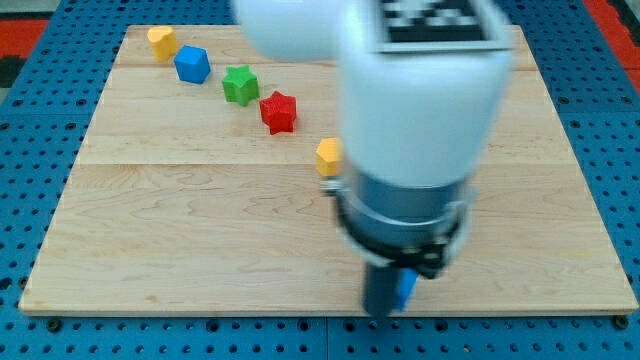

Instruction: Push the blue triangle diagonal bottom right to the red circle

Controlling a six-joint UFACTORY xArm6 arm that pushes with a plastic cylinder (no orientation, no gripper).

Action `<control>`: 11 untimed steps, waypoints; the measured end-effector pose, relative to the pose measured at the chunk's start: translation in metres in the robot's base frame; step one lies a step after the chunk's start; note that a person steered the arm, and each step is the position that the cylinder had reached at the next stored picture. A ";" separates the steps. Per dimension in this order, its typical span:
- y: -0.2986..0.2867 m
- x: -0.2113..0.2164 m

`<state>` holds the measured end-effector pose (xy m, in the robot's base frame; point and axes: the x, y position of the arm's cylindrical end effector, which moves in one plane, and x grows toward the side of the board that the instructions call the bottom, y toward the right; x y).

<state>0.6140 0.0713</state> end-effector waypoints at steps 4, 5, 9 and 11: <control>0.002 -0.037; 0.032 -0.038; 0.101 -0.043; 0.124 -0.089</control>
